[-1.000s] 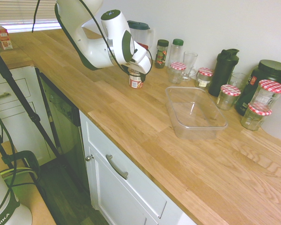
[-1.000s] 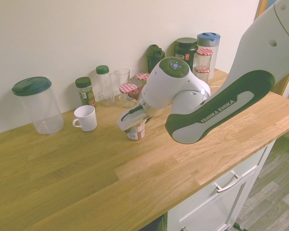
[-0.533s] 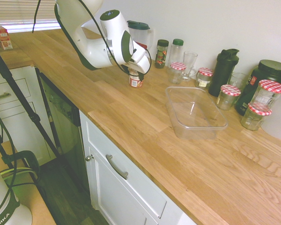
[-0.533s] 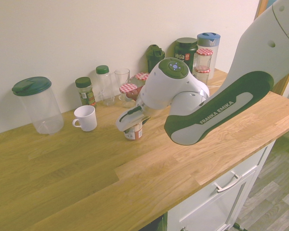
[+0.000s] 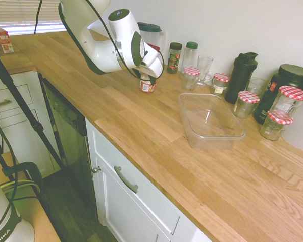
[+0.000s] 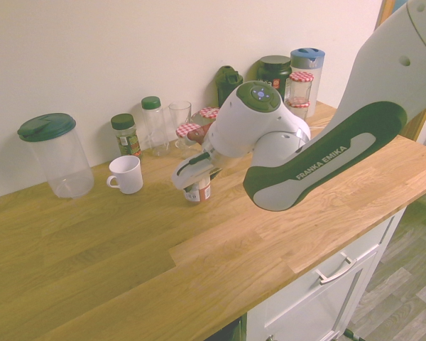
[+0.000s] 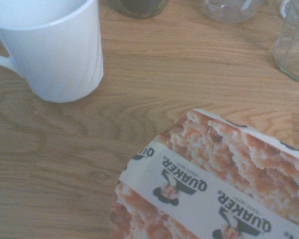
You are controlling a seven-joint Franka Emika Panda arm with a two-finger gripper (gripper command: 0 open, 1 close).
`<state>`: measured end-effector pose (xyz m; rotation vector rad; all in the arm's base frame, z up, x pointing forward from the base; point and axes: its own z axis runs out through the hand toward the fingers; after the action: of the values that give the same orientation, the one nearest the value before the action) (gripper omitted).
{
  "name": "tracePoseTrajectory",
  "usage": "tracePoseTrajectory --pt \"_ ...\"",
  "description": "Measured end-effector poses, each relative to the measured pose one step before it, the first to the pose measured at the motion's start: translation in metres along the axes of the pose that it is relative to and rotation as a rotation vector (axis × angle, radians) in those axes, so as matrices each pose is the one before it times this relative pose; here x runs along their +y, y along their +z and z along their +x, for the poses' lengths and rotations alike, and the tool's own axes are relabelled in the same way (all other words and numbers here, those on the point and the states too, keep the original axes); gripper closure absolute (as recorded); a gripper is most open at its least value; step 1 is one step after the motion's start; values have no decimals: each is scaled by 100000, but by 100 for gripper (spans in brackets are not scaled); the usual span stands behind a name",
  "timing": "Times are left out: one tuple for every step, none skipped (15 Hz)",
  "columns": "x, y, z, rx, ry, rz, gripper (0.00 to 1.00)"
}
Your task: Put the cereal into the container
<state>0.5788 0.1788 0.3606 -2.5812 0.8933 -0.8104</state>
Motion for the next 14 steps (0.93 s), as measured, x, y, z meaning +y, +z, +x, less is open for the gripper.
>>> tracePoseTrajectory --pt "178 -711 406 979 404 229 100" --pt "386 -764 283 802 443 -94 100" --pt "606 -886 237 791 386 -360 100" --pt "750 -1015 250 978 431 -473 100" --pt "849 -1203 319 1288 393 -431 100" --pt "782 -1497 516 1697 745 48 100" --pt "699 -1697 834 2205 780 478 100" --pt "626 -1749 1014 2581 947 721 100" --pt "645 -1516 1072 2375 1016 404 100" --pt "955 -1163 1125 2112 1318 -552 100" --pt "1149 -743 1118 1808 1485 -1015 100" --pt "1268 -402 1054 1378 1403 -1142 100" --pt "1414 -188 1040 1085 1515 -1416 100" --pt "1387 -87 1011 880 1217 -1358 100"
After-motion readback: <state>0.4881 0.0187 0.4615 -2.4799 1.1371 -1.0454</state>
